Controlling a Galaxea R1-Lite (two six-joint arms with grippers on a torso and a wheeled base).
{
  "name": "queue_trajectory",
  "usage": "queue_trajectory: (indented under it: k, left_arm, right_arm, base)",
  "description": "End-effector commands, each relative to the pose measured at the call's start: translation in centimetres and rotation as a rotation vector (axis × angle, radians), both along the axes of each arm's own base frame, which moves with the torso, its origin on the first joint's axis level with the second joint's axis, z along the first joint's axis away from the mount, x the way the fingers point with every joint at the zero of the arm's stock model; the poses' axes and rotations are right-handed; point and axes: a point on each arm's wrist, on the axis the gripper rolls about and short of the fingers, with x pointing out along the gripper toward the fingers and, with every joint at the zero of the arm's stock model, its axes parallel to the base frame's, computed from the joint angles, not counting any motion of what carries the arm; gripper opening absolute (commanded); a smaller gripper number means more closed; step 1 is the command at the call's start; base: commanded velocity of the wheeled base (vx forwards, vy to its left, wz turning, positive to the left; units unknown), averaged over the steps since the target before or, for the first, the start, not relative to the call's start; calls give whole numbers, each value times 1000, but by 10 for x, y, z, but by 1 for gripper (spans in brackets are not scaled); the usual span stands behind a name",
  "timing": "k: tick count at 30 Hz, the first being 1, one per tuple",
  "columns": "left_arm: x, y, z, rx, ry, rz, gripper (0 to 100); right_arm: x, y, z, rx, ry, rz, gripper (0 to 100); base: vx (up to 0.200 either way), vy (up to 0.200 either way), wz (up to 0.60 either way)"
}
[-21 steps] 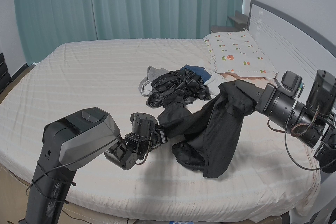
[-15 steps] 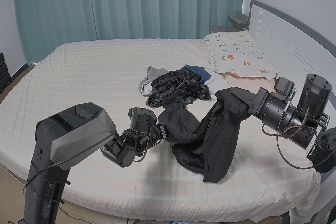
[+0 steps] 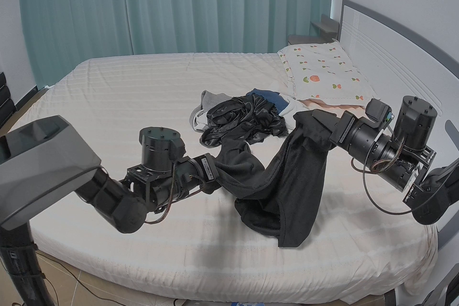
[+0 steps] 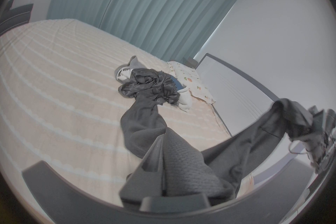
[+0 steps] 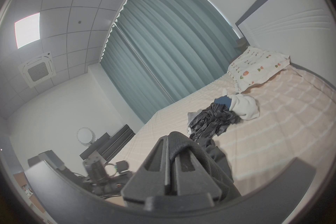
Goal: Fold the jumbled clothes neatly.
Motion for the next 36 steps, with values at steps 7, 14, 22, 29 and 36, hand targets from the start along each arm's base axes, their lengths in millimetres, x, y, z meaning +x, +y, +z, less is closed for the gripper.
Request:
queue_trajectory:
  k: [7,14,22,29,36]
  left_arm:
    - [-63,37,18,38,-199,-37,0]
    - [-68,40,-2,49,-116,-7,0]
    - [-72,41,-17,61,-55,4,0]
    - [-73,41,-26,50,-9,14,0]
    - [-79,43,-30,58,14,16,0]
  right_arm:
    - [13,-6,-21,-75,83,-48,0]
    - [23,-4,-46,-92,145,-53,0]
    - [28,-7,-81,-82,270,-84,0]
    - [23,-8,-82,-60,260,-99,0]
    - [18,-12,-76,-56,248,-114,0]
  base:
    - [0,0,0]
    - [0,0,0]
    - [0,0,0]
    - [0,0,0]
    - [-171,0,0]
